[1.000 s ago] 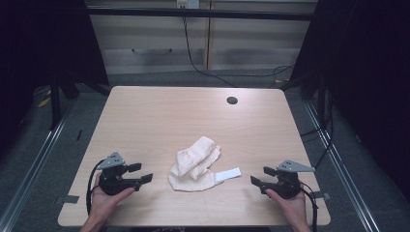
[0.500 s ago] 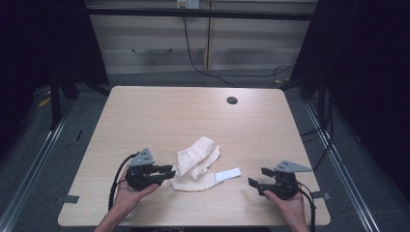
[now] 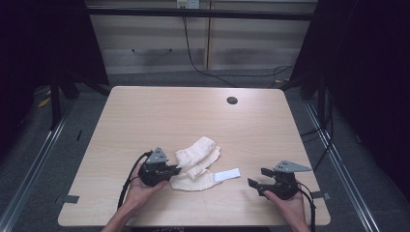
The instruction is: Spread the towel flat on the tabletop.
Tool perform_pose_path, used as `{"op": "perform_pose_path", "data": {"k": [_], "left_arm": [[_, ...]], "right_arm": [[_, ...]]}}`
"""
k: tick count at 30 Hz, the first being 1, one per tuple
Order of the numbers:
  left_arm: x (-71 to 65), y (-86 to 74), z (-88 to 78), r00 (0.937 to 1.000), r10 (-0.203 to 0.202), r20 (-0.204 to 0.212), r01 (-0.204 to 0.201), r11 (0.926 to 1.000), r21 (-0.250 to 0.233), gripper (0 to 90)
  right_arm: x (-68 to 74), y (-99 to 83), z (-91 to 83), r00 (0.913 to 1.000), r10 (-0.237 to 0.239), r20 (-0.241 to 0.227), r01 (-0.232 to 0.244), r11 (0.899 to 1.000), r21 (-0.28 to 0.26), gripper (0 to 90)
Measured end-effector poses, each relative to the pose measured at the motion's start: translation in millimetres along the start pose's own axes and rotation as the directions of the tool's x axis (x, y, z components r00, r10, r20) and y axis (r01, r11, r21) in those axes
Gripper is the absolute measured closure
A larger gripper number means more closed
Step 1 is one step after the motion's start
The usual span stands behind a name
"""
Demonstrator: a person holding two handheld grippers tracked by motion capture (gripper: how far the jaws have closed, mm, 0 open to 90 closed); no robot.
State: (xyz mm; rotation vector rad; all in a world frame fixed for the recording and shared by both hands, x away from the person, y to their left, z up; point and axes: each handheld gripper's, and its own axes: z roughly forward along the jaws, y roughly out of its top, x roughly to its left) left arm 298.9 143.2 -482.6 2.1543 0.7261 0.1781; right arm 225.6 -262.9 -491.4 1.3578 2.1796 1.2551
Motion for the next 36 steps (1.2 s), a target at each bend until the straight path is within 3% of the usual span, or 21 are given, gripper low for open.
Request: {"op": "perform_pose_path", "data": {"k": [6, 12, 14, 15, 19, 21, 25, 27, 28, 30, 31, 33, 36], "left_arm": [[27.5, -7.7, -19.4, 0.9986, -0.048, -0.022, 0.047, 0.9981, -0.040, 82.0], [51.2, -8.8, -22.5, 0.9959, -0.079, -0.044, 0.077, 0.9955, -0.056, 81.2], [58.5, -7.9, -22.5, 0.9937, -0.094, -0.062, 0.089, 0.9934, -0.072, 81.0], [62.6, -8.9, -21.6, 0.9902, -0.122, -0.067, 0.117, 0.9898, -0.081, 80.1], [71.8, -13.7, -19.6, 0.9817, -0.176, -0.073, 0.169, 0.9815, -0.090, 71.1], [69.9, -12.4, -24.4, 0.9822, -0.170, -0.079, 0.161, 0.9814, -0.103, 64.1], [60.2, -8.3, -40.4, 0.9799, -0.183, -0.079, 0.169, 0.9726, -0.159, 53.6], [52.9, -7.1, -48.8, 0.9817, -0.175, -0.075, 0.159, 0.9715, -0.176, 49.9], [48.3, -6.6, -51.8, 0.9842, -0.168, -0.054, 0.156, 0.9710, -0.181, 48.7], [42.7, -6.4, -53.8, 0.9876, -0.151, -0.042, 0.142, 0.9736, -0.179, 50.4], [32.1, -7.4, -53.7, 0.9938, -0.111, 0.004, 0.110, 0.9798, -0.167, 52.8], [21.3, -10.6, -47.1, 0.9937, -0.095, 0.059, 0.103, 0.9840, -0.146, 56.3], [12.1, -14.4, -34.5, 0.9933, -0.069, 0.093, 0.078, 0.9917, -0.103, 60.7]], "right_arm": [[0.6, 0.2, 2.7, 1.0000, 0.000, 0.000, 0.000, 1.000, 0.009, 26.9], [2.0, 0.7, 5.5, 1.0000, -0.005, -0.003, 0.005, 1.000, 0.019, 26.7], [2.4, 0.7, 5.7, 1.0000, -0.007, -0.004, 0.007, 1.000, 0.019, 26.7], [2.6, 0.7, 5.7, 1.0000, -0.007, -0.004, 0.007, 1.000, 0.020, 26.7], [2.6, 0.7, 5.7, 1.0000, -0.007, -0.004, 0.007, 1.000, 0.019, 26.5], [2.2, 0.6, 5.8, 1.0000, -0.008, -0.004, 0.008, 1.000, 0.019, 26.4], [2.1, 0.5, 5.5, 1.0000, -0.008, -0.004, 0.008, 1.000, 0.020, 26.2], [2.5, 0.5, 5.2, 0.9999, -0.009, -0.006, 0.010, 1.000, 0.015, 26.1], [2.7, 0.6, 4.9, 0.9999, -0.009, -0.007, 0.009, 1.000, 0.013, 26.1], [2.8, 0.6, 5.0, 0.9999, -0.009, -0.006, 0.009, 1.000, 0.015, 26.1], [3.1, 0.6, 5.0, 1.0000, -0.007, -0.005, 0.007, 1.000, 0.016, 26.1], [3.2, 0.7, 5.1, 1.0000, -0.007, -0.006, 0.007, 1.000, 0.018, 26.0], [3.2, 0.7, 5.1, 0.9999, -0.009, -0.006, 0.009, 1.000, 0.015, 25.9]]}}
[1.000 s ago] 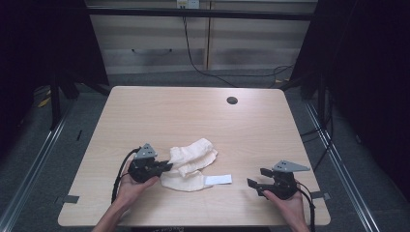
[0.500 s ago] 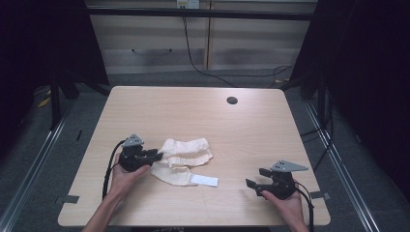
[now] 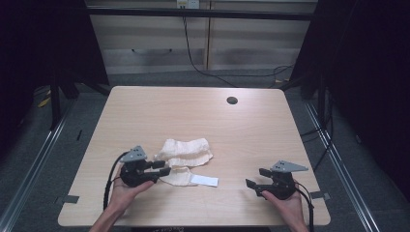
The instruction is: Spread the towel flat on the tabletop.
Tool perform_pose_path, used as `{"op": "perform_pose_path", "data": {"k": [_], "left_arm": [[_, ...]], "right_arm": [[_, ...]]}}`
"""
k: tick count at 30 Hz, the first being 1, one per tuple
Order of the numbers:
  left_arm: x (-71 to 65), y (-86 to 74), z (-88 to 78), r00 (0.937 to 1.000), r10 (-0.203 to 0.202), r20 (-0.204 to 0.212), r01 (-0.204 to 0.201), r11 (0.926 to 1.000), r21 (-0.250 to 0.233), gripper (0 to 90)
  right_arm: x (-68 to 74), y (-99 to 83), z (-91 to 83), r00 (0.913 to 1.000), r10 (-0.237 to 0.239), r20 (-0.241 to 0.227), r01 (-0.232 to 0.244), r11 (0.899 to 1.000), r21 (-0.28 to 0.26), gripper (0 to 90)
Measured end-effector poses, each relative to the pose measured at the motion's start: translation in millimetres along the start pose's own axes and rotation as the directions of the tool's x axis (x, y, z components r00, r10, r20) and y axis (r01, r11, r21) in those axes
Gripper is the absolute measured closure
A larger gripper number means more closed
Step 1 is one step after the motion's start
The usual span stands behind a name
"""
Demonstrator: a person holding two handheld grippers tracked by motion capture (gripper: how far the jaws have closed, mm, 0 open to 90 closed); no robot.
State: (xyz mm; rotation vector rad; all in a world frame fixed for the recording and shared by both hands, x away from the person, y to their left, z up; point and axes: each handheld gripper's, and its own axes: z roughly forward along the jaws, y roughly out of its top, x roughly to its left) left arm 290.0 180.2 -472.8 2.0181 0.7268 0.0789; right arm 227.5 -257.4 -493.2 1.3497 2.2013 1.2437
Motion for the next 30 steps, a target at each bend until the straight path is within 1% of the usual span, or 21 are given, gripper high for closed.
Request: {"op": "perform_pose_path", "data": {"k": [1, 2, 3, 5, 7, 10, 11, 12, 13, 14, 15, 16, 18, 19, 22, 24, 26, 27, 28, 29, 30], "left_arm": [[-2.0, -1.4, 5.8, 0.9998, -0.001, 0.019, 0.000, 0.9998, 0.021, 64.2], [-4.9, -2.6, 14.1, 0.9997, 0.006, 0.025, -0.007, 0.9990, 0.043, 64.8], [-4.9, -2.6, 14.1, 0.9997, 0.006, 0.025, -0.007, 0.9990, 0.043, 65.8], [-7.9, -2.7, 23.1, 0.9992, 0.014, 0.038, -0.016, 0.9980, 0.061, 65.5], [-8.7, -3.1, 25.7, 0.9988, 0.015, 0.046, -0.018, 0.9975, 0.068, 66.0], [-12.8, -4.8, 34.3, 0.9979, 0.034, 0.055, -0.039, 0.9950, 0.092, 64.8], [-16.2, -5.4, 38.2, 0.9976, 0.042, 0.055, -0.047, 0.9938, 0.101, 62.6], [-16.2, -5.4, 38.2, 0.9976, 0.042, 0.055, -0.047, 0.9938, 0.101, 61.5], [-19.1, -5.6, 41.0, 0.9977, 0.051, 0.046, -0.055, 0.9923, 0.111, 61.5], [-20.8, -6.0, 43.8, 0.9975, 0.054, 0.047, -0.059, 0.9914, 0.117, 59.2], [-23.2, -6.9, 47.8, 0.9964, 0.068, 0.051, -0.074, 0.9884, 0.133, 57.5], [-24.1, -7.3, 49.4, 0.9963, 0.075, 0.040, -0.080, 0.9870, 0.139, 56.6], [-24.1, -7.7, 50.2, 0.9961, 0.079, 0.041, -0.084, 0.9863, 0.142, 55.9], [-25.3, -8.8, 52.1, 0.9963, 0.079, 0.034, -0.083, 0.9856, 0.147, 55.6], [-28.8, -9.9, 53.6, 0.9921, 0.122, 0.029, -0.125, 0.9807, 0.150, 55.5], [-30.4, -10.7, 54.2, 0.9913, 0.130, 0.023, -0.132, 0.9809, 0.143, 56.0], [-32.5, -11.5, 54.5, 0.9877, 0.156, 0.007, -0.156, 0.9773, 0.143, 56.9], [-35.4, -13.2, 56.2, 0.9841, 0.177, -0.009, -0.175, 0.9761, 0.129, 60.9], [-36.9, -13.5, 56.6, 0.9796, 0.199, -0.026, -0.194, 0.9719, 0.133, 63.1], [-38.7, -14.2, 57.2, 0.9765, 0.213, -0.037, -0.206, 0.9701, 0.128, 66.9], [-38.5, -13.9, 57.0, 0.9767, 0.213, -0.029, -0.207, 0.9695, 0.131, 70.2]], "right_arm": [[0.2, 0.0, 0.1, 1.0000, 0.000, 0.000, 0.000, 1.000, 0.002, 25.9], [0.2, 0.0, 0.1, 1.0000, 0.000, 0.000, 0.000, 1.000, 0.002, 25.8], [0.2, 0.0, 0.1, 1.0000, 0.000, 0.000, 0.000, 1.000, 0.002, 25.8], [0.5, -0.3, -0.7, 1.0000, -0.005, 0.000, 0.005, 1.000, -0.001, 25.4], [0.6, -0.6, 0.0, 1.0000, -0.002, -0.004, 0.002, 1.000, 0.013, 24.6], [1.1, -0.8, 1.6, 1.0000, -0.003, -0.003, 0.003, 1.000, 0.021, 24.3], [1.6, -0.6, 1.8, 1.0000, -0.002, -0.007, 0.003, 1.000, 0.019, 24.3], [1.6, -0.6, 1.8, 1.0000, -0.002, -0.007, 0.003, 1.000, 0.019, 24.3], [1.7, -0.5, 1.9, 1.0000, -0.005, -0.007, 0.005, 1.000, 0.019, 24.3], [2.3, -0.4, 1.7, 0.9999, -0.003, -0.010, 0.003, 1.000, 0.018, 24.3], [2.4, -0.2, 2.0, 0.9999, -0.006, -0.011, 0.006, 1.000, 0.017, 24.2], [2.6, -0.2, 1.9, 0.9999, -0.005, -0.012, 0.005, 1.000, 0.019, 24.2], [2.8, -0.2, 1.9, 0.9999, -0.005, -0.013, 0.006, 1.000, 0.018, 24.2], [3.1, 0.0, 2.0, 0.9999, -0.006, -0.009, 0.006, 1.000, 0.016, 24.0], [3.3, -0.1, 2.5, 0.9999, -0.004, -0.016, 0.004, 1.000, 0.026, 23.4], [3.6, -0.1, 2.7, 0.9998, -0.005, -0.017, 0.005, 1.000, 0.028, 23.3], [4.0, -0.1, 3.2, 0.9997, -0.007, -0.022, 0.007, 1.000, 0.030, 23.2], [4.1, -0.2, 3.5, 0.9996, -0.010, -0.026, 0.011, 0.999, 0.031, 23.1], [4.2, -0.2, 3.7, 0.9996, -0.009, -0.025, 0.010, 0.999, 0.032, 23.0], [4.1, -0.2, 4.0, 0.9996, -0.010, -0.025, 0.010, 0.999, 0.033, 22.9], [4.1, -0.1, 4.3, 0.9996, -0.012, -0.025, 0.012, 0.999, 0.034, 22.8]]}}
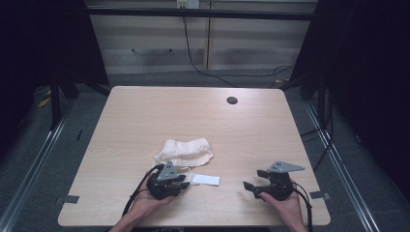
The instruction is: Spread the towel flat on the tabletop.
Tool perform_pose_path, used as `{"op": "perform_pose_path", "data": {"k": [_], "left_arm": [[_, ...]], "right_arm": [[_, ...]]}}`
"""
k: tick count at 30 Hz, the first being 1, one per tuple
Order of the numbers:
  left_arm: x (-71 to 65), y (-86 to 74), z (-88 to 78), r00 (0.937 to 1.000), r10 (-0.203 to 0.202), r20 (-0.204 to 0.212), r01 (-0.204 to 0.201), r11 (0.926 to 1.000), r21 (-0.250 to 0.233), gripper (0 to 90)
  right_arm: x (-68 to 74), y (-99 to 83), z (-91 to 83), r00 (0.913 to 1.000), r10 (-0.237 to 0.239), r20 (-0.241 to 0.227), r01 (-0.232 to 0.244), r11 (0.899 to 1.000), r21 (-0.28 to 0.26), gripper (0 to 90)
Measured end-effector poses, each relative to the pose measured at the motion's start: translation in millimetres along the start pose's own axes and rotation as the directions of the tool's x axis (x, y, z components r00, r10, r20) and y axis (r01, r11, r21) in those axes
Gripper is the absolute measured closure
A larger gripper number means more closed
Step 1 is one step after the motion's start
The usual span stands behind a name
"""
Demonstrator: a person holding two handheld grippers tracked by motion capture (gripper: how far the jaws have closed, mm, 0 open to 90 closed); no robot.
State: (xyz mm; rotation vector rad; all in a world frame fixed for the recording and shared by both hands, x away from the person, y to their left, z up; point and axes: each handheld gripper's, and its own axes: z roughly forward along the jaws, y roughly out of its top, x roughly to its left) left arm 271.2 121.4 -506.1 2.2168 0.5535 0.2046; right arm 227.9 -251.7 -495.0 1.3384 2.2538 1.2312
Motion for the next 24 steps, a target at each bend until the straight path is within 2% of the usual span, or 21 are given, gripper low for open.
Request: {"op": "perform_pose_path", "data": {"k": [2, 5, 6, 9, 11, 13, 14, 15, 16, 19, 20, 23, 24], "left_arm": [[0.7, 0.5, -1.4, 0.9999, -0.013, -0.003, 0.013, 0.9998, 0.013, 80.0], [2.9, 0.1, -2.9, 0.9975, -0.047, 0.053, 0.047, 0.9988, 0.014, 85.0], [2.0, 0.7, -4.1, 0.9964, -0.046, 0.071, 0.046, 0.9989, 0.010, 85.3], [-4.3, 5.6, -12.6, 0.9932, -0.028, 0.113, 0.031, 0.9993, -0.023, 85.4], [-6.6, 9.7, -22.7, 0.9904, -0.033, 0.134, 0.042, 0.9969, -0.066, 85.4], [-6.8, 14.0, -35.8, 0.9892, -0.043, 0.140, 0.060, 0.9912, -0.118, 85.4], [-6.8, 14.0, -35.8, 0.9892, -0.043, 0.140, 0.060, 0.9912, -0.118, 85.4], [-5.7, 16.3, -42.8, 0.9905, -0.038, 0.132, 0.057, 0.9886, -0.140, 85.4], [-1.4, 20.3, -56.6, 0.9911, -0.050, 0.123, 0.073, 0.9795, -0.188, 85.4], [10.3, 25.2, -75.7, 0.9899, -0.090, 0.110, 0.116, 0.9595, -0.257, 85.4], [10.3, 25.2, -75.7, 0.9899, -0.090, 0.110, 0.116, 0.9595, -0.257, 85.4], [26.8, 26.9, -96.6, 0.9905, -0.119, 0.069, 0.135, 0.9399, -0.314, 85.4], [26.8, 26.9, -96.6, 0.9905, -0.119, 0.069, 0.135, 0.9399, -0.314, 85.5]], "right_arm": [[0.6, 0.0, -0.3, 1.0000, 0.001, -0.002, -0.001, 1.000, 0.002, 22.8], [0.3, -0.2, -0.3, 1.0000, 0.000, -0.002, 0.000, 1.000, 0.006, 22.7], [-0.1, -0.1, -0.1, 1.0000, -0.002, 0.000, 0.002, 1.000, 0.003, 22.6], [-0.3, -0.2, -0.8, 1.0000, 0.001, -0.004, -0.001, 1.000, 0.003, 22.6], [-0.4, -0.3, -1.3, 1.0000, 0.005, -0.004, -0.005, 1.000, 0.004, 22.5], [-0.3, -0.5, -1.3, 1.0000, 0.006, -0.004, -0.006, 1.000, 0.005, 22.5], [-0.3, -0.5, -1.3, 1.0000, 0.006, -0.004, -0.006, 1.000, 0.005, 22.5], [-0.1, -0.5, -1.2, 1.0000, 0.006, -0.004, -0.006, 1.000, 0.005, 22.5], [0.0, -0.5, -0.8, 1.0000, 0.003, -0.005, -0.003, 1.000, 0.006, 22.5], [0.2, -0.3, 0.5, 1.0000, 0.004, -0.005, -0.004, 1.000, 0.009, 22.5], [0.2, -0.3, 0.5, 1.0000, 0.004, -0.005, -0.004, 1.000, 0.009, 22.5], [0.7, 0.2, 2.1, 1.0000, 0.005, -0.007, -0.005, 1.000, 0.014, 22.5], [0.6, 0.2, 2.4, 1.0000, 0.004, -0.006, -0.004, 1.000, 0.016, 22.5]]}}
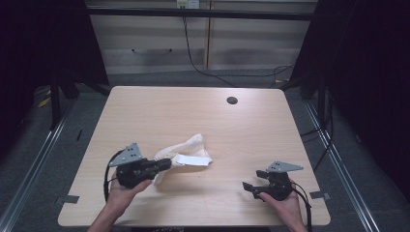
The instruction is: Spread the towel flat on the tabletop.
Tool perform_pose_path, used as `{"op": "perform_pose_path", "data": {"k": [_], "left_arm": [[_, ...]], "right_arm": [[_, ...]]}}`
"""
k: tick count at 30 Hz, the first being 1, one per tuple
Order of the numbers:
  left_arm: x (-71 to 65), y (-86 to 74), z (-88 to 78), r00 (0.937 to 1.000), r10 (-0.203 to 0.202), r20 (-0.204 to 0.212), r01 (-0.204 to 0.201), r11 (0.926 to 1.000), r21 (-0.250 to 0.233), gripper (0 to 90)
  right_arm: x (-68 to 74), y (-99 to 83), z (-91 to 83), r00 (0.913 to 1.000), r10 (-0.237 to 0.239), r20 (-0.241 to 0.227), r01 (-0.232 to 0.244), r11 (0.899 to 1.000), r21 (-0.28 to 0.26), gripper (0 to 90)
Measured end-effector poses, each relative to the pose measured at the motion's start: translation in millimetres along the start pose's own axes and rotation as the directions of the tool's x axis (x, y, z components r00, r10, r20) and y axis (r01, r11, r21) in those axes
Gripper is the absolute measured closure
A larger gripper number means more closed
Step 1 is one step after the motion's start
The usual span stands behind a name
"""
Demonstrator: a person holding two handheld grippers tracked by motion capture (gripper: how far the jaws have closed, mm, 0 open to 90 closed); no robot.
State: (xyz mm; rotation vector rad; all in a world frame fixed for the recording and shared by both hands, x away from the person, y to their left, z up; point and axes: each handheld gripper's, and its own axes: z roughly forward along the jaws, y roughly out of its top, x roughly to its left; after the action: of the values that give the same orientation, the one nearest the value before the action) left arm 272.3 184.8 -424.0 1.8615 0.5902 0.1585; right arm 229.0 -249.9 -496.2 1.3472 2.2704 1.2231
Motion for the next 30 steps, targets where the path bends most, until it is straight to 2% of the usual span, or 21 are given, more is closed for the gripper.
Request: {"op": "perform_pose_path", "data": {"k": [2, 5, 7, 8, 11, 12, 14, 15, 17, 18, 19, 20, 23, 24, 25, 28, 29, 30], "left_arm": [[8.9, 2.1, -12.2, 0.9995, -0.021, -0.023, 0.020, 0.9994, -0.026, 85.4], [24.9, 1.3, -32.7, 0.9954, -0.054, -0.079, 0.050, 0.9976, -0.047, 85.4], [29.0, 0.1, -36.9, 0.9942, -0.068, -0.084, 0.062, 0.9961, -0.062, 85.4], [36.6, -2.7, -44.3, 0.9891, -0.084, -0.121, 0.076, 0.9946, -0.071, 85.4], [48.7, -10.0, -48.6, 0.9790, -0.109, -0.172, 0.099, 0.9930, -0.066, 85.4], [48.7, -10.0, -48.6, 0.9790, -0.109, -0.172, 0.099, 0.9930, -0.066, 85.4], [58.2, -17.9, -48.5, 0.9708, -0.132, -0.200, 0.124, 0.9909, -0.051, 85.4], [63.9, -23.8, -46.5, 0.9656, -0.137, -0.221, 0.133, 0.9906, -0.032, 85.4], [67.5, -27.0, -45.7, 0.9636, -0.143, -0.226, 0.141, 0.9897, -0.022, 85.4], [71.4, -30.6, -44.3, 0.9589, -0.159, -0.235, 0.159, 0.9871, -0.018, 85.4], [74.3, -32.7, -43.2, 0.9549, -0.168, -0.245, 0.170, 0.9853, -0.015, 85.4], [79.4, -35.5, -41.8, 0.9494, -0.171, -0.263, 0.176, 0.9843, -0.004, 85.4], [87.4, -40.5, -39.5, 0.9415, -0.188, -0.280, 0.197, 0.9803, 0.007, 85.4], [87.4, -40.5, -39.5, 0.9415, -0.188, -0.280, 0.197, 0.9803, 0.007, 85.4], [89.1, -42.1, -38.7, 0.9400, -0.189, -0.284, 0.200, 0.9797, 0.010, 85.4], [91.9, -45.0, -38.8, 0.9394, -0.187, -0.287, 0.201, 0.9793, 0.020, 85.4], [92.8, -45.7, -39.0, 0.9384, -0.190, -0.289, 0.204, 0.9788, 0.019, 85.4], [93.9, -47.3, -37.9, 0.9370, -0.196, -0.289, 0.210, 0.9775, 0.019, 85.4]], "right_arm": [[-0.2, 0.0, 0.2, 1.0000, 0.000, -0.001, 0.000, 1.000, 0.000, 22.5], [-0.3, 0.0, 0.8, 1.0000, 0.002, -0.004, -0.002, 1.000, 0.001, 22.5], [-0.2, 0.1, 1.3, 1.0000, 0.001, -0.005, -0.001, 1.000, 0.006, 22.5], [0.1, 0.2, 1.6, 1.0000, 0.003, -0.005, -0.003, 1.000, 0.007, 22.5], [1.2, 1.7, 2.6, 0.9999, 0.001, -0.011, -0.001, 1.000, -0.003, 23.7], [1.2, 1.7, 2.6, 0.9999, 0.001, -0.011, -0.001, 1.000, -0.003, 23.7], [2.6, 4.6, 5.1, 0.9998, -0.009, -0.018, 0.009, 1.000, -0.007, 25.6], [4.2, 8.4, 9.1, 0.9993, -0.017, -0.035, 0.017, 1.000, -0.002, 29.9], [5.8, 11.2, 11.5, 0.9986, -0.027, -0.045, 0.027, 1.000, 0.002, 32.0], [8.2, 14.6, 14.1, 0.9976, -0.041, -0.055, 0.042, 0.999, 0.007, 33.9], [11.0, 19.2, 17.3, 0.9956, -0.064, -0.069, 0.065, 0.998, 0.008, 37.6], [14.7, 26.5, 22.3, 0.9905, -0.091, -0.104, 0.091, 0.996, -0.001, 43.9], [20.2, 40.7, 35.1, 0.9832, -0.115, -0.142, 0.115, 0.993, -0.007, 50.1], [20.2, 40.7, 35.1, 0.9832, -0.115, -0.142, 0.115, 0.993, -0.007, 50.1], [22.5, 50.9, 46.8, 0.9775, -0.140, -0.158, 0.141, 0.990, -0.006, 53.1], [24.6, 66.4, 66.0, 0.9699, -0.156, -0.187, 0.156, 0.988, -0.013, 57.5], [24.6, 66.4, 66.0, 0.9699, -0.156, -0.187, 0.156, 0.988, -0.013, 57.5], [26.2, 76.7, 78.8, 0.9646, -0.174, -0.198, 0.175, 0.984, -0.011, 58.0]]}}
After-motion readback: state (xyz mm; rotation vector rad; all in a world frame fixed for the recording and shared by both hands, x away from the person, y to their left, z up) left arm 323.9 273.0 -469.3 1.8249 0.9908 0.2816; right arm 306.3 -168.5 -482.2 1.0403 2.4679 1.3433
